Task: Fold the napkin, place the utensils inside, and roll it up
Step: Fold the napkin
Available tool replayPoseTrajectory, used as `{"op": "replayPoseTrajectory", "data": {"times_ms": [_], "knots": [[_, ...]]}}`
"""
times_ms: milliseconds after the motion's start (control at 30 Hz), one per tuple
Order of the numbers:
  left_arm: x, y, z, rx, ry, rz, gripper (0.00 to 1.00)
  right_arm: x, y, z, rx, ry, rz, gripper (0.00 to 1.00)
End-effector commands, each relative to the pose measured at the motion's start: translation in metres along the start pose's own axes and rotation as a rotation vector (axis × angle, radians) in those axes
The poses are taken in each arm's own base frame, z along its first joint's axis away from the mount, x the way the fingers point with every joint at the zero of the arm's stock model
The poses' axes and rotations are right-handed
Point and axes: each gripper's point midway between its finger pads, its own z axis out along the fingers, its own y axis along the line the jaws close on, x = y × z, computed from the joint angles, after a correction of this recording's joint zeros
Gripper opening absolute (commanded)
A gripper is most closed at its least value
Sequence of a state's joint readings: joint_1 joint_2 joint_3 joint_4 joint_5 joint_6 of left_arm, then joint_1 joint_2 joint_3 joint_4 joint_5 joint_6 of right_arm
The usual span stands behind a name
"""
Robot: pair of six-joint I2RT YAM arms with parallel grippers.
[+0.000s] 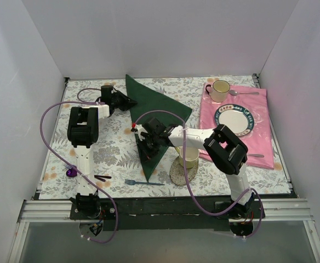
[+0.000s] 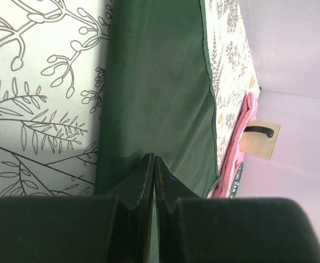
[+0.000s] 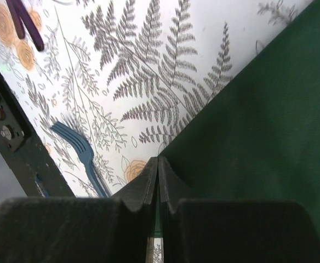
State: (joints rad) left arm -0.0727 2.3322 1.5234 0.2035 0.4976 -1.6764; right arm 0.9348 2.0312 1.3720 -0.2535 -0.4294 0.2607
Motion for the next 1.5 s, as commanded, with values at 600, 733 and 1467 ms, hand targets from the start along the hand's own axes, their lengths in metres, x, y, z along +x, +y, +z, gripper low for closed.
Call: {"op": "replayPoseTrajectory", "data": {"times_ms": [600,733,1467], "knots": [[-0.022,-0.004,-0.006,-0.065,-0.043,0.063,0.0,0.025,0.032,-0.026,0.029,0.024,-0.089,0.23],[-0.019,0.002,-0.004,-0.071,-0.034,0.055,0.0,0.049,0.03,-0.019,0.017,0.069,-0.078,0.23],[-0.055,0.055,-0.069,-0.313,-0.163,0.087,0.0,0.099,-0.006,-0.03,0.168,0.157,-0.128,0.22]]}}
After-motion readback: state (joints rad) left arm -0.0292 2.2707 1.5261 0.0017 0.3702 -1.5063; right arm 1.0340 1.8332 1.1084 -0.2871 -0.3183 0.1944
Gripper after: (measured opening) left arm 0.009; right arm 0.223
